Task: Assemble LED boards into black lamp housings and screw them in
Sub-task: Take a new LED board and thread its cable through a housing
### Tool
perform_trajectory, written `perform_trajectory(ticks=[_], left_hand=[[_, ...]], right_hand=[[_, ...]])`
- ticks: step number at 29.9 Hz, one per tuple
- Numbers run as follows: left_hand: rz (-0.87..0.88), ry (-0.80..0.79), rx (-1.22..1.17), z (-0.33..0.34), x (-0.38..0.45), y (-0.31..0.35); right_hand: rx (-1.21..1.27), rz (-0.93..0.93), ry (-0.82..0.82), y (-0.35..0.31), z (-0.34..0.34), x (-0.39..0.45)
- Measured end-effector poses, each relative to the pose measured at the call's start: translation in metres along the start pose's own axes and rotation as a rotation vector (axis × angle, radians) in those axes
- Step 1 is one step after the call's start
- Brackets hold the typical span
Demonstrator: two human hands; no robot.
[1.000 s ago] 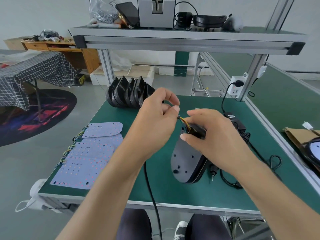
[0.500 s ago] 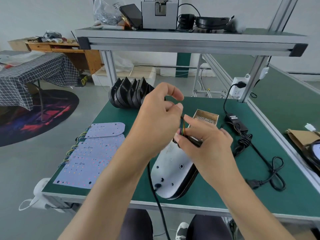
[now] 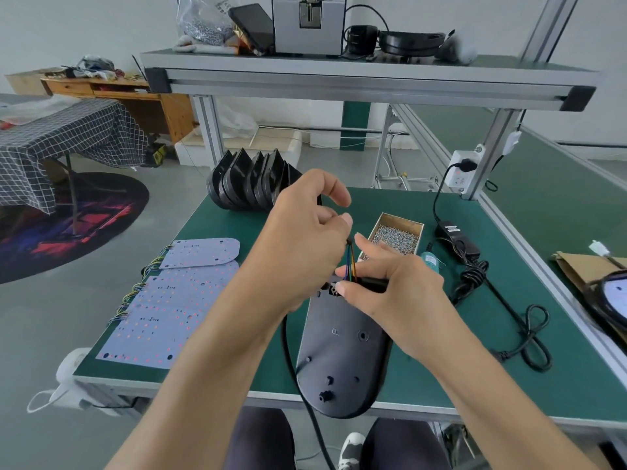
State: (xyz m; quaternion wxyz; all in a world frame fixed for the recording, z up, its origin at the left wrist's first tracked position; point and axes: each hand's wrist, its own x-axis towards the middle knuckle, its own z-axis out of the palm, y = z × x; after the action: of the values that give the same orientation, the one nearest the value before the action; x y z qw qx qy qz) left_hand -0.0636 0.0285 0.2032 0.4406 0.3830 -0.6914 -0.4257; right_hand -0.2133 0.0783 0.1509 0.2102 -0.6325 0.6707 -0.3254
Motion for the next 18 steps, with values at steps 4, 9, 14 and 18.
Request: perform_trajectory(ticks=[4, 9, 14, 18], left_hand=[[0.001, -0.013, 0.009, 0.003, 0.001, -0.001], [0.005, -0.009, 0.014, 0.004, 0.001, -0.003], [0.014, -0.011, 0.012, 0.005, 0.001, -0.005], [0.013, -0.012, 0.006, 0.007, 0.001, -0.007]], right_hand=[[-0.006, 0.014, -0.013, 0.004, 0.001, 0.0], [-0.021, 0.021, -0.012, 0.007, 0.002, 0.0], [-0.029, 0.019, 0.002, 0.011, 0.001, 0.0], [-0.052, -0.002, 0.026, 0.017, 0.006, 0.0]])
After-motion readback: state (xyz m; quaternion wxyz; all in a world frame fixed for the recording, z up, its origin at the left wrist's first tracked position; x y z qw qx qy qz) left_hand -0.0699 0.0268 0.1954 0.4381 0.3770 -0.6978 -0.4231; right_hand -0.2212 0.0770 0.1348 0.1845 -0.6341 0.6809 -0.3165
